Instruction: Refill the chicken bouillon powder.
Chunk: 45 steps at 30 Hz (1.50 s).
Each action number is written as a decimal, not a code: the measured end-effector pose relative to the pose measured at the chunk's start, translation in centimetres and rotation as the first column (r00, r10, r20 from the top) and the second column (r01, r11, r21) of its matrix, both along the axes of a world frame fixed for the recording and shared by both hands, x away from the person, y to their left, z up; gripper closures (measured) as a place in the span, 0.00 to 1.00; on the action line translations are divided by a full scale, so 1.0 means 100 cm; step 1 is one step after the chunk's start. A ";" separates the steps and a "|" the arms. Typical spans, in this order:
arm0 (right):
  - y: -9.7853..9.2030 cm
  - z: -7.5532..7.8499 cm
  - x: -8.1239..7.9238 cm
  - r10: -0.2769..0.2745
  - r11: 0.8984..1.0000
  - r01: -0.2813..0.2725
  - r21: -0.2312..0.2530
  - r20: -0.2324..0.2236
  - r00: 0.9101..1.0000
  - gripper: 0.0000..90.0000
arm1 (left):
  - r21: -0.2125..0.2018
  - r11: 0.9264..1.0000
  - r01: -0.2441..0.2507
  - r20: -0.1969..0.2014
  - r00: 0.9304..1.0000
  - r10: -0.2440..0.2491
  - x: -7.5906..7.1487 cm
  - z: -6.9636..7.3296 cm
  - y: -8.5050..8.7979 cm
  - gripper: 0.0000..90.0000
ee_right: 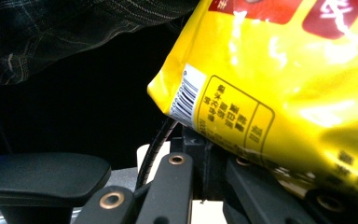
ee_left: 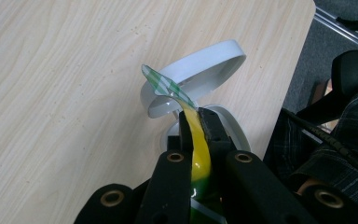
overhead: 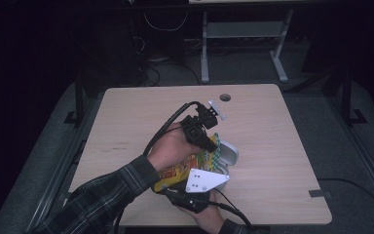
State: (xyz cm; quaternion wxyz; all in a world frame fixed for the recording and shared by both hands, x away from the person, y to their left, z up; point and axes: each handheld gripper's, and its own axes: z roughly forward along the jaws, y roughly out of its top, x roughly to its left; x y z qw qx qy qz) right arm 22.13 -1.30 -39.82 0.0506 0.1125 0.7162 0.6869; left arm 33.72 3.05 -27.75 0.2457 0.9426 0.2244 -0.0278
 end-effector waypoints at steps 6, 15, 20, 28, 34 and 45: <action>0.001 0.000 0.000 0.000 1.000 0.000 -0.002 0.003 1.000 1.00 | -0.001 1.000 -0.004 -0.001 1.000 0.004 0.000 -0.001 0.001 1.00; 0.001 0.000 -0.001 0.002 1.000 -0.002 -0.002 0.004 1.000 1.00 | -0.001 1.000 -0.007 0.000 1.000 0.007 -0.001 -0.001 0.002 1.00; 0.001 0.000 -0.001 0.002 1.000 -0.002 0.000 0.004 1.000 1.00 | 0.000 1.000 -0.007 0.002 1.000 0.007 -0.001 -0.001 0.001 1.00; 0.001 0.000 0.000 0.003 1.000 -0.003 -0.001 0.003 1.000 1.00 | 0.000 1.000 -0.008 0.002 1.000 0.008 -0.001 -0.001 0.001 1.00; 0.000 0.000 -0.001 0.002 1.000 -0.002 -0.001 0.000 1.000 1.00 | 0.001 1.000 -0.006 0.004 1.000 0.006 -0.001 -0.001 0.001 1.00; 0.000 0.000 0.000 0.001 1.000 -0.001 -0.005 0.002 1.000 1.00 | -0.010 1.000 -0.011 0.029 1.000 0.011 -0.003 0.001 0.002 1.00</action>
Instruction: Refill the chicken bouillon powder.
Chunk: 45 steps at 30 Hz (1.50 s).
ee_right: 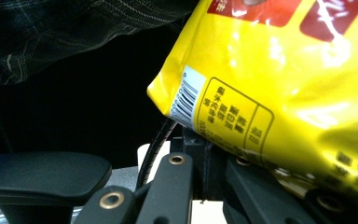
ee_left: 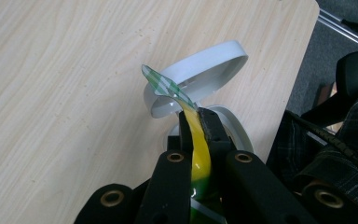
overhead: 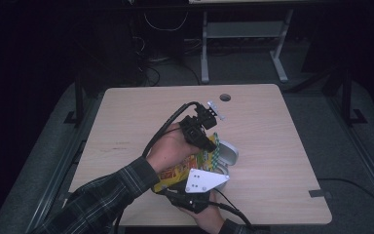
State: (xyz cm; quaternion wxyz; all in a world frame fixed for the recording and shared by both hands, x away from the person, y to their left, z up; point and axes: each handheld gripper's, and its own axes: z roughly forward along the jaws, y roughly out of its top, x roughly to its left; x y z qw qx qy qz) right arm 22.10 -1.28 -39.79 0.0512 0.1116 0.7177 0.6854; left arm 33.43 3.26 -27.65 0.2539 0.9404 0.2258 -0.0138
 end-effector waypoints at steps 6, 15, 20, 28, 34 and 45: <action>0.000 0.000 0.001 -0.001 1.000 0.001 -0.003 0.000 1.000 1.00 | -0.012 1.000 -0.004 0.011 1.000 0.004 -0.001 0.001 0.001 1.00; 0.000 -0.002 0.001 -0.001 1.000 0.001 -0.007 -0.003 1.000 1.00 | -0.021 1.000 -0.006 0.009 1.000 0.006 0.000 -0.001 0.003 1.00; 0.000 -0.002 0.002 -0.001 1.000 0.000 -0.010 -0.003 1.000 1.00 | -0.024 1.000 -0.009 0.009 1.000 0.009 0.000 0.000 0.004 1.00; 0.000 -0.003 0.002 -0.002 1.000 0.002 -0.012 -0.011 1.000 1.00 | -0.033 0.999 -0.009 0.018 1.000 0.010 0.000 -0.001 0.004 1.00; 0.000 -0.003 0.003 -0.003 1.000 0.003 -0.012 -0.014 1.000 1.00 | -0.048 0.999 -0.016 0.020 1.000 0.017 0.000 -0.001 0.004 1.00; 0.000 -0.004 0.003 -0.002 1.000 0.001 -0.014 -0.020 1.000 1.00 | -0.058 0.998 -0.016 0.032 0.999 0.018 -0.001 0.000 0.007 1.00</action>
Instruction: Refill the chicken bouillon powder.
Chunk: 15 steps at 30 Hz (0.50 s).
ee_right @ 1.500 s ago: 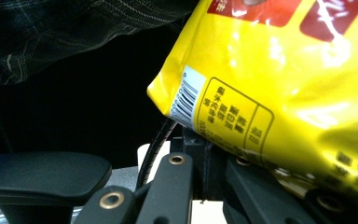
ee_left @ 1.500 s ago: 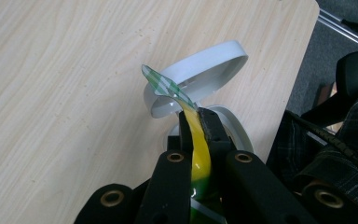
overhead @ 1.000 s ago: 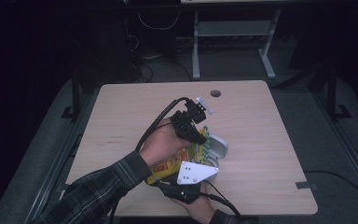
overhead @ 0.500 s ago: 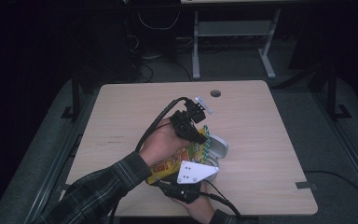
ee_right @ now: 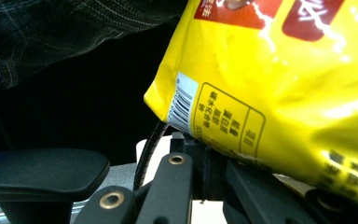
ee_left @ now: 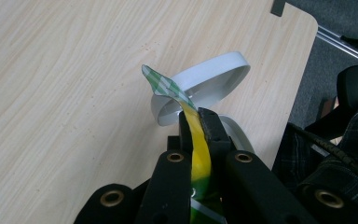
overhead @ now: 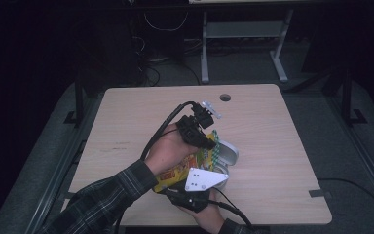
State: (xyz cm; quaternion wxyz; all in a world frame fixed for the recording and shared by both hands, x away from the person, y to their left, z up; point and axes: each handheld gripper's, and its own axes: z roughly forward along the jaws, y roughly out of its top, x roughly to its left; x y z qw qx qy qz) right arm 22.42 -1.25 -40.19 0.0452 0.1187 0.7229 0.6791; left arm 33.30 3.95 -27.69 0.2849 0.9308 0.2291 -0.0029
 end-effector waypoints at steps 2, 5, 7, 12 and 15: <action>0.000 0.000 0.000 0.000 1.000 0.000 -0.001 -0.001 1.000 1.00 | -0.003 1.000 -0.002 0.001 1.000 0.002 0.000 0.000 0.000 1.00; 0.000 0.000 0.001 -0.002 1.000 0.002 0.000 0.000 1.000 1.00 | -0.008 1.000 0.000 0.012 1.000 0.000 0.000 0.001 0.001 1.00; -0.001 0.000 0.001 -0.001 1.000 0.001 0.000 0.000 1.000 1.00 | -0.010 1.000 -0.003 0.016 1.000 0.003 0.000 0.002 0.001 1.00; -0.001 0.000 0.001 0.000 1.000 0.000 -0.001 -0.001 1.000 1.00 | -0.013 1.000 -0.004 0.020 1.000 0.004 -0.001 0.002 0.001 1.00; -0.001 0.000 0.001 0.000 1.000 0.000 0.000 -0.001 1.000 1.00 | -0.013 1.000 -0.003 0.021 1.000 0.003 -0.001 0.003 0.001 1.00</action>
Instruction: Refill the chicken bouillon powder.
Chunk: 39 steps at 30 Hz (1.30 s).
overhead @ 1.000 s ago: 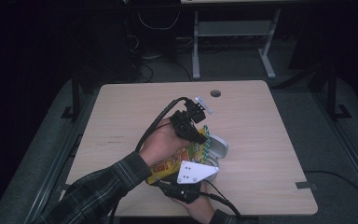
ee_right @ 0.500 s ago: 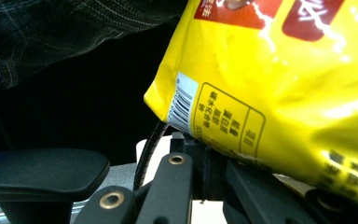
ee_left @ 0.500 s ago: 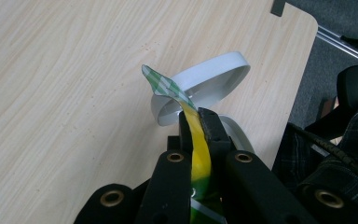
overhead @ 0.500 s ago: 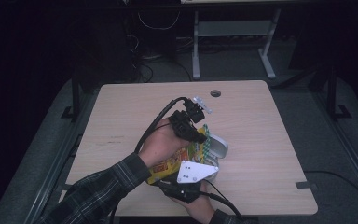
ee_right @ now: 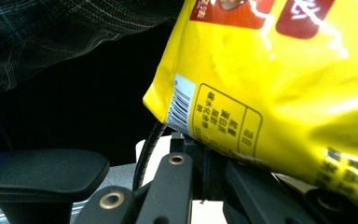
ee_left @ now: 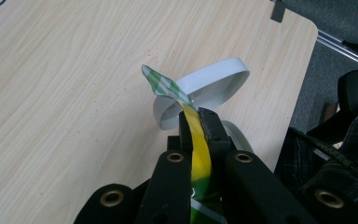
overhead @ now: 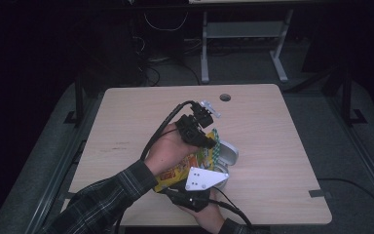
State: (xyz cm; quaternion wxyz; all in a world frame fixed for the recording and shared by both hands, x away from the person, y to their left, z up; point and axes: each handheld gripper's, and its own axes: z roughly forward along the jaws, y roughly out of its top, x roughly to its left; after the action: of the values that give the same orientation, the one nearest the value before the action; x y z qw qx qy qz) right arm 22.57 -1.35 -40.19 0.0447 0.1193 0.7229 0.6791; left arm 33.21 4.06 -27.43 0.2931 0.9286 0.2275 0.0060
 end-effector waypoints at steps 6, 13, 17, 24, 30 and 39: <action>0.000 0.000 0.000 -0.001 1.000 0.001 0.001 -0.002 1.000 1.00 | 0.001 1.000 0.002 0.000 1.000 -0.002 0.000 0.000 0.000 1.00; 0.000 0.000 0.000 -0.001 1.000 0.001 0.003 -0.001 1.000 1.00 | 0.006 1.000 0.002 -0.003 1.000 -0.002 0.000 0.000 -0.001 1.00; -0.001 0.001 0.000 -0.003 1.000 0.003 0.006 -0.003 1.000 1.00 | 0.005 1.000 0.003 0.001 1.000 -0.003 0.000 0.001 -0.002 1.00; -0.001 0.002 0.000 -0.003 1.000 0.003 0.010 -0.005 1.000 1.00 | 0.009 1.000 0.004 0.002 1.000 -0.004 -0.001 0.001 -0.003 1.00; -0.001 0.002 0.000 -0.002 1.000 0.002 0.013 -0.008 1.000 1.00 | 0.012 1.000 0.004 0.004 1.000 -0.004 -0.001 0.001 -0.003 1.00; 0.000 0.002 0.000 0.000 1.000 0.000 0.014 -0.012 1.000 1.00 | 0.012 1.000 0.002 0.003 1.000 -0.002 -0.001 0.000 -0.003 1.00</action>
State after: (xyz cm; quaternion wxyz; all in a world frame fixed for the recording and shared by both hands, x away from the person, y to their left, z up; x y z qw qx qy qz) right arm 22.53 -1.39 -40.03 0.0397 0.1238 0.7184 0.6833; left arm 33.07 3.77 -27.48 0.2879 0.9305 0.2263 0.0085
